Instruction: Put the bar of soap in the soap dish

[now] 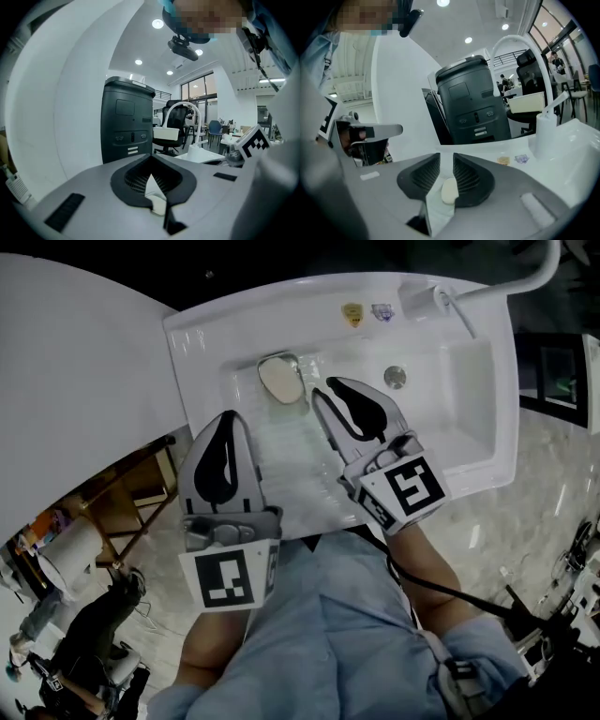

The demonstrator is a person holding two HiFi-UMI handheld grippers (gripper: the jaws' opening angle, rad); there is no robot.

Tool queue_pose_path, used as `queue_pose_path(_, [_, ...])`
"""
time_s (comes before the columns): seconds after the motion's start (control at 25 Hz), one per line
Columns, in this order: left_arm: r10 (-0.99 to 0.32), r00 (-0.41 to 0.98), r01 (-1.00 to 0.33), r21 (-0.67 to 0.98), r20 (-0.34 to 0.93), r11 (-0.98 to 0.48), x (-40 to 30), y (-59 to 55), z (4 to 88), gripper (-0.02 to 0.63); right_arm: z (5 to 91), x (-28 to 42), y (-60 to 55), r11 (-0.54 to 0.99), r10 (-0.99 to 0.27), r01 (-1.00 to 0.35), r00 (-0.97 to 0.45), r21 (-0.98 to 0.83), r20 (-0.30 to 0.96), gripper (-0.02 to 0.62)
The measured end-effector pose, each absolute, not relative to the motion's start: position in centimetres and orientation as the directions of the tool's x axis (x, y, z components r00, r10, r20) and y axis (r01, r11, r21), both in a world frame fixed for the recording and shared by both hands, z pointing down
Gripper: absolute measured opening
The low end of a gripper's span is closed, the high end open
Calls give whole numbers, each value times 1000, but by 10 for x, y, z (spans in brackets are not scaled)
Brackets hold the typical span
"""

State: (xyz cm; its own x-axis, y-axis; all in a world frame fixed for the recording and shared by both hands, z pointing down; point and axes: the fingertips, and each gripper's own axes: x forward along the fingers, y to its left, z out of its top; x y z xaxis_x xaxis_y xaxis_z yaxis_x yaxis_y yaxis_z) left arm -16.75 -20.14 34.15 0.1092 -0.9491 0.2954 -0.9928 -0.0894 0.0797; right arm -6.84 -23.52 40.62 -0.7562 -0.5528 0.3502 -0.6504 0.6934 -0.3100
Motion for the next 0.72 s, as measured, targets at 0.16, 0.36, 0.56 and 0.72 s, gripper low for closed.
queue_pose_path(0.16, [-967,57,-998,35,250,-49,-166,-189,321,5,366,-65,-220,736,-549,-610,-792,-295,268,86])
queue_pose_path(0.36, [-975,15,-1000,23,221,-10,-166,-179,300,5,318,-72,-205,779,-530,-573,-819,-254,219,83])
queue_pose_path(0.56, [-985,-20,-1000,3,170,21,-151,-162,287,5,290,-60,-188,806,-537,-556,-831,-202,142,2])
queue_pose_path(0.72, [-990,-30,-1000,-2,139,30,-146,-157,274,5,272,-55,-183,815,-541,-552,-834,-177,110,2])
